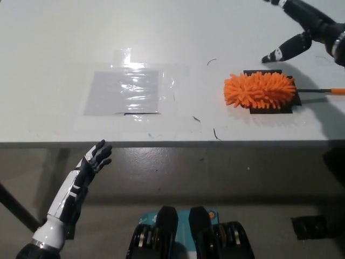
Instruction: The robot uses it right hand to pick up an extended orange duster kept in the middle of the desk and presses its handle against the desk to collapse it
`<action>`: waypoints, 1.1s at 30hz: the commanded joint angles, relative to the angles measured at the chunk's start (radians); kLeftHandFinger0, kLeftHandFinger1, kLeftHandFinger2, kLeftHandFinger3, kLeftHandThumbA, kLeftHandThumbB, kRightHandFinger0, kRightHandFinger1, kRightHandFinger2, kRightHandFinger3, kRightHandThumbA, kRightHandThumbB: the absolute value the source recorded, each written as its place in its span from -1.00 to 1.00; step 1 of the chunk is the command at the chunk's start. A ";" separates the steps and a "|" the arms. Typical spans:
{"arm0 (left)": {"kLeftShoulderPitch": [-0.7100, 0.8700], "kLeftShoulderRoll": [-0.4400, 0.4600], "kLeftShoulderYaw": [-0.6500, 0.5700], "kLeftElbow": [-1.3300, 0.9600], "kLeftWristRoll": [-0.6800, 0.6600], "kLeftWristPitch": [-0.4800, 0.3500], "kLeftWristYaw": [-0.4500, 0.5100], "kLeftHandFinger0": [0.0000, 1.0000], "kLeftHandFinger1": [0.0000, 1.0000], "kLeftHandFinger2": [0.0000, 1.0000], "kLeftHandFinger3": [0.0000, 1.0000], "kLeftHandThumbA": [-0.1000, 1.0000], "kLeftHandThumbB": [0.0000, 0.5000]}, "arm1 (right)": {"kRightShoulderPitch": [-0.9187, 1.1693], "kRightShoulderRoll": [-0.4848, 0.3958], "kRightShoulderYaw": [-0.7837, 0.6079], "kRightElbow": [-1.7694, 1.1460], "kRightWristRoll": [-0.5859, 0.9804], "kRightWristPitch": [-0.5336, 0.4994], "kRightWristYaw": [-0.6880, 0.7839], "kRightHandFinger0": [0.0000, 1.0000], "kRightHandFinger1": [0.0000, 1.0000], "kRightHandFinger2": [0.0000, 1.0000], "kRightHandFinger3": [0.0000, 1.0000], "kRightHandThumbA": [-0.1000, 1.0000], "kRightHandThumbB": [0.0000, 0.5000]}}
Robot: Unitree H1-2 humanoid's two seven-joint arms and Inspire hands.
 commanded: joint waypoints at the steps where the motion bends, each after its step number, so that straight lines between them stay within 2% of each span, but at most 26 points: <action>1: -0.003 0.001 0.002 -0.028 -0.013 -0.026 -0.007 1.00 1.00 1.00 1.00 1.00 0.03 | -0.106 0.011 0.050 0.096 -0.054 -0.045 0.067 1.00 1.00 1.00 1.00 1.00 0.60; 2: -0.004 0.001 0.002 -0.025 -0.016 -0.029 -0.008 1.00 1.00 1.00 1.00 1.00 0.04 | -0.122 0.020 0.074 0.128 -0.074 -0.058 0.067 1.00 1.00 1.00 1.00 1.00 0.66; 6: 0.002 -0.002 0.003 -0.033 -0.023 -0.021 -0.008 1.00 1.00 1.00 1.00 1.00 -0.05 | -0.149 0.044 0.105 0.211 -0.081 -0.100 0.069 1.00 1.00 1.00 1.00 1.00 0.64; 12: -0.012 0.004 0.005 -0.021 -0.015 -0.024 -0.009 1.00 1.00 1.00 1.00 1.00 -0.03 | -0.197 0.087 0.147 0.365 -0.112 -0.146 0.065 1.00 1.00 1.00 1.00 1.00 0.74; 20: 0.013 0.006 0.004 -0.033 -0.017 -0.027 -0.013 1.00 1.00 1.00 1.00 1.00 -0.02 | -0.224 0.141 0.195 0.530 -0.163 -0.196 0.036 1.00 1.00 1.00 1.00 1.00 0.60; 24: 0.013 0.006 0.004 -0.028 -0.017 -0.030 -0.012 1.00 1.00 1.00 1.00 1.00 0.04 | -0.250 0.171 0.241 0.629 -0.216 -0.198 0.001 1.00 1.00 1.00 1.00 1.00 0.63; 30: 0.016 0.006 0.005 -0.052 -0.019 0.002 -0.008 1.00 1.00 1.00 1.00 1.00 -0.01 | -0.284 0.199 0.275 0.776 -0.247 -0.230 -0.073 1.00 1.00 1.00 1.00 1.00 0.68; 33: 0.012 0.007 0.006 -0.040 -0.018 -0.012 -0.009 1.00 1.00 1.00 1.00 1.00 0.01 | -0.294 0.213 0.289 0.834 -0.261 -0.229 -0.091 1.00 1.00 1.00 1.00 1.00 0.72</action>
